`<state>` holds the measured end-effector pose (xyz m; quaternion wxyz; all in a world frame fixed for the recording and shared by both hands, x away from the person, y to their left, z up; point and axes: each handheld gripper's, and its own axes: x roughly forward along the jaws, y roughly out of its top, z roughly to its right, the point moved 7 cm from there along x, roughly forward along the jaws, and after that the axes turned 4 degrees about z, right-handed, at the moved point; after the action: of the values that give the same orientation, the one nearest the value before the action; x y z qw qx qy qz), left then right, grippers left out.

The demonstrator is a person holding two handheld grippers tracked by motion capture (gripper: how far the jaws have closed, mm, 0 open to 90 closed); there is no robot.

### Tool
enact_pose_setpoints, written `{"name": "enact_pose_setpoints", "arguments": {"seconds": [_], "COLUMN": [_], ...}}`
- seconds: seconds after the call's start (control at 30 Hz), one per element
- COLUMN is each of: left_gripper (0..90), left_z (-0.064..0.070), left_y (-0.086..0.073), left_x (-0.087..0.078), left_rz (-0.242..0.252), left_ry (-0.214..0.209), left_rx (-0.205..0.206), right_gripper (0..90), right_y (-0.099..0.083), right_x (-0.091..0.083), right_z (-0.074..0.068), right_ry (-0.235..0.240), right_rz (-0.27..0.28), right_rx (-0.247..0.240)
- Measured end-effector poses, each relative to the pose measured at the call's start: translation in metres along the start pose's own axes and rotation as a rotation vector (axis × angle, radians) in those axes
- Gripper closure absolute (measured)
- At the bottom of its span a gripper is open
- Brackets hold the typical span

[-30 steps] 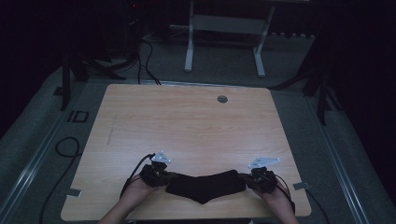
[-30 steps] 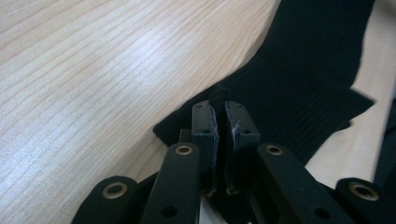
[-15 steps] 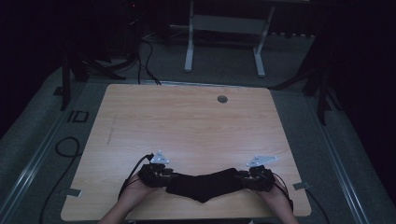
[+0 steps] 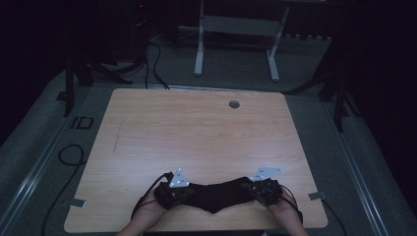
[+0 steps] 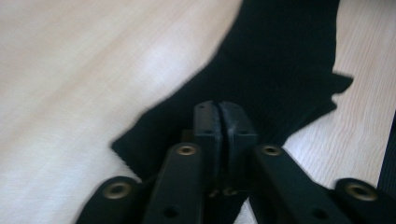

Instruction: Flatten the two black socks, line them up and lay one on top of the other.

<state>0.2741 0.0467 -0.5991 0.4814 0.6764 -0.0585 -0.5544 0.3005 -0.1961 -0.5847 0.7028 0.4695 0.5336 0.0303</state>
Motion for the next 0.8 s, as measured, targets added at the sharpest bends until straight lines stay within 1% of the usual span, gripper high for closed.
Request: {"name": "enact_pose_setpoints", "arguments": {"seconds": [0.07,0.13,0.17,0.2,0.23,0.27,0.33,0.37,0.4,0.43,0.47,0.5,0.53,0.6,0.63,0.67,0.7,0.73,0.77,0.8], "left_gripper": [87.1,87.2,87.2,87.2,87.2,87.1,87.1,87.1,87.1,87.1,87.1,87.1,87.1,87.0,87.1,87.1,87.1,87.1,87.0,87.0], "left_z": [-0.002,-0.005,-0.005,-0.01,-0.011,-0.013,-0.017,-0.017,-0.023,-0.029,-0.029,-0.032,-0.037,-0.044,-0.048,-0.055,-0.059,-0.059,-0.062,-0.066], "left_y": [-0.005,-0.007,-0.007,-0.006,-0.005,-0.005,-0.003,-0.003,-0.001,0.0,0.0,0.0,0.001,0.003,0.005,0.007,0.008,0.008,0.009,0.01], "left_x": [0.005,0.006,0.006,0.006,0.007,0.008,0.01,0.01,0.011,0.012,0.012,0.012,0.013,0.014,0.015,0.017,0.018,0.018,0.018,0.019], "left_rz": [-0.017,-0.003,-0.003,0.004,0.01,0.013,0.025,0.025,0.033,0.042,0.042,0.044,0.047,0.044,0.044,0.044,0.047,0.047,0.049,0.053], "left_ry": [0.013,0.002,0.002,0.011,0.014,0.012,0.02,0.02,0.016,0.018,0.018,0.015,0.021,0.024,0.038,0.042,0.053,0.053,0.044,0.048], "left_rx": [0.008,-0.009,-0.009,-0.012,-0.014,-0.013,-0.002,-0.002,-0.023,-0.026,-0.026,-0.036,-0.046,-0.044,-0.041,-0.035,-0.036,-0.036,-0.04,-0.042], "right_gripper": [89.9,89.9,89.9,89.9,89.9,89.8,89.9,89.9,89.9,89.9,89.9,89.9,89.9,89.9,89.9,89.9,89.8,89.8,89.8,89.8], "right_y": [-0.005,-0.01,-0.01,-0.011,-0.008,-0.007,-0.003,-0.003,-0.001,0.005,0.008,0.008,0.013,0.015,0.018,0.024,0.026,0.029,0.031,0.033], "right_x": [0.008,0.015,0.015,0.017,0.02,0.021,0.025,0.025,0.027,0.033,0.035,0.035,0.04,0.042,0.045,0.05,0.052,0.054,0.056,0.058], "right_z": [0.002,0.006,0.006,0.007,0.011,0.014,0.018,0.018,0.021,0.027,0.029,0.029,0.033,0.035,0.038,0.042,0.043,0.044,0.046,0.048], "right_ry": [-0.001,-0.006,-0.006,-0.003,-0.005,-0.011,-0.023,-0.023,-0.029,-0.035,-0.036,-0.036,-0.04,-0.041,-0.043,-0.047,-0.052,-0.052,-0.054,-0.057], "right_rz": [-0.022,-0.044,-0.044,-0.036,-0.034,-0.033,-0.029,-0.029,-0.028,-0.025,-0.024,-0.024,-0.023,-0.023,-0.025,-0.034,-0.039,-0.041,-0.043,-0.044], "right_rx": [-0.001,0.003,0.003,0.007,0.001,-0.008,-0.01,-0.01,-0.013,-0.005,-0.005,-0.005,-0.005,-0.005,-0.008,-0.01,-0.013,-0.015,-0.018,-0.016]}}
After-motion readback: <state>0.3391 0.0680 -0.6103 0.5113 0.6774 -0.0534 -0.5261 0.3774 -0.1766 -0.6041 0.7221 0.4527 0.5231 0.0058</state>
